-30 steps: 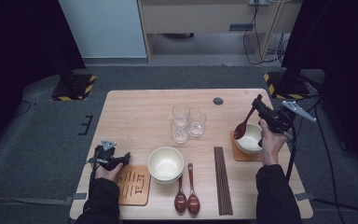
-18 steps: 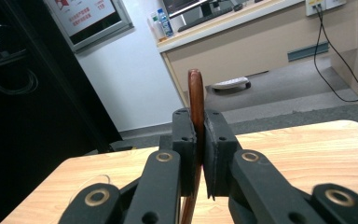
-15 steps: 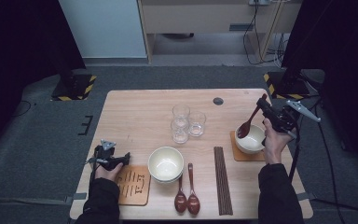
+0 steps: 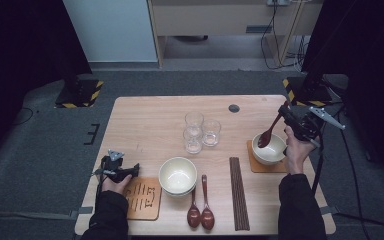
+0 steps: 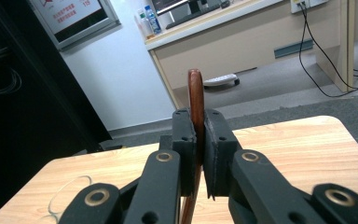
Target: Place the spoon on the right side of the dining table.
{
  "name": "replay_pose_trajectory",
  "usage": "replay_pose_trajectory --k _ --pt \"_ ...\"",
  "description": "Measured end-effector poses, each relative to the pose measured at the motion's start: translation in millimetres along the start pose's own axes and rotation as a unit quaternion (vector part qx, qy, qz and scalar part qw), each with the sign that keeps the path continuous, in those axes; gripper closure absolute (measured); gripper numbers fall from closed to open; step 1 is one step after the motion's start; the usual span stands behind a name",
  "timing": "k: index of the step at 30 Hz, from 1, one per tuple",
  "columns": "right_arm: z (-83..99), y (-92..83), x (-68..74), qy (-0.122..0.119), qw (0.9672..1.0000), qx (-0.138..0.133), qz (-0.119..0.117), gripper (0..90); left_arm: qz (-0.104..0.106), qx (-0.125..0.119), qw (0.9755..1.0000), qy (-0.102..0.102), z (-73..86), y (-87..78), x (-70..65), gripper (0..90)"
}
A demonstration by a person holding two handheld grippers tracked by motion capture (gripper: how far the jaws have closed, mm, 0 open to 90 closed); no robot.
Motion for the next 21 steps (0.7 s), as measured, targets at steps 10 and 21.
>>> replay_pose_trajectory --k 10,21 --pt "0.9 2.8 -6.5 -0.002 0.9998 0.011 0.015 84.7 -0.001 0.001 1.0 -0.001 0.1 0.1 0.0 9.2" --pt "12.4 9.6 -15.6 -0.004 0.9987 0.035 0.036 84.7 -0.001 0.001 1.0 -0.001 0.1 0.0 0.0 9.1"
Point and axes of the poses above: each handheld gripper's, and its own axes: y roughly forward along the jaws, z roughly out of its underside, x roughly to its left, the point moved 1 cm from there along y, roughly forward along the jaws, and after that the axes turned 13 degrees about x, right-handed, at the moved point
